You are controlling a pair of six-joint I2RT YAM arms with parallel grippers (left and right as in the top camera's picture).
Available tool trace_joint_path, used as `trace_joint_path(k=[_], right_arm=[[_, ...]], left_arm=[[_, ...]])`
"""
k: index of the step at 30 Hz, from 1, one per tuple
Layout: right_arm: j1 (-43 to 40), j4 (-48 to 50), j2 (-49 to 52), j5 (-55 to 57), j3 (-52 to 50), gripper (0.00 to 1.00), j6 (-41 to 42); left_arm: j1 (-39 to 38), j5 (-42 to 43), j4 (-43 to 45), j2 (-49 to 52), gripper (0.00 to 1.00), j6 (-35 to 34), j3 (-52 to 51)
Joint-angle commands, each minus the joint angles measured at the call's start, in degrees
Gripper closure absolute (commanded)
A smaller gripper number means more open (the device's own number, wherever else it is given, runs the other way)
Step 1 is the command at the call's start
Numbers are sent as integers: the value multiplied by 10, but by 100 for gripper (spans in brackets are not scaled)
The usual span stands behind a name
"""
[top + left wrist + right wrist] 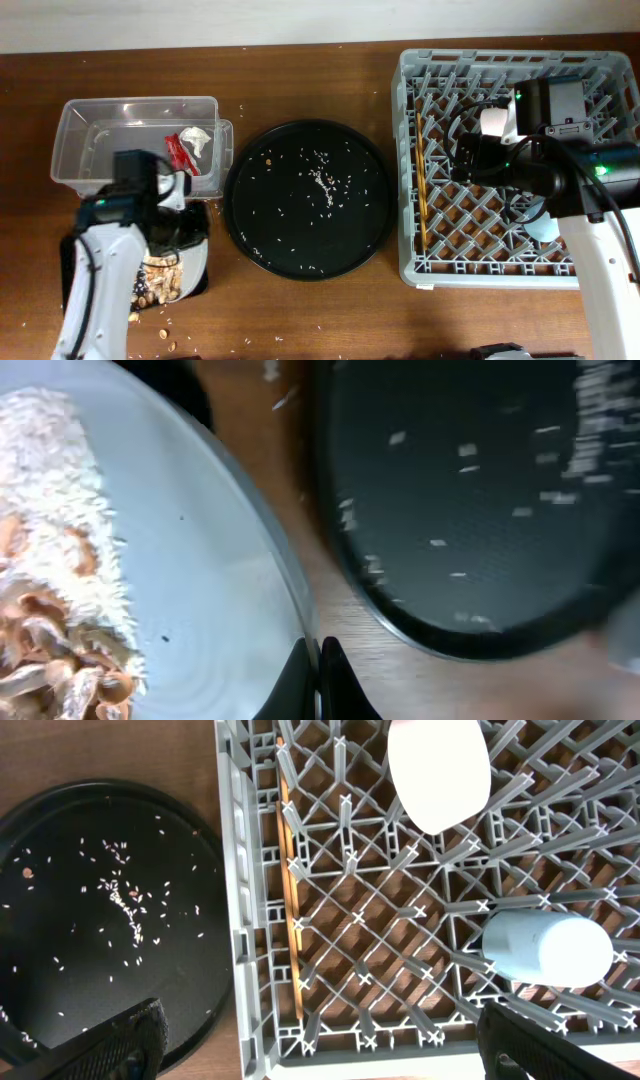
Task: Sort waste into correct bins and load items into the dishwasher rack
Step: 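Tip the plate over the black board to dump the food, then carry the empty plate to the dish rack and stand it upright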
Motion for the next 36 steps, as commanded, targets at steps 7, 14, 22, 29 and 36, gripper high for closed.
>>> trace_joint_path(k=[7,14,22,29,36], right_arm=[[-2,0,-2,5,2,2,0],[-2,0,-2,5,2,2,0],[-2,0,-2,5,2,2,0],[-2,0,-2,5,2,2,0],[-2,0,-2,5,2,2,0]], left_arm=[[244,359,-48,-122,100,190,-2],[440,583,-222,-122,100,466,-2],[440,603,-259,-122,100,524,-2],[310,696,-48,-116,100,346,-3],[-84,422,660,-72,100,-270,-3]])
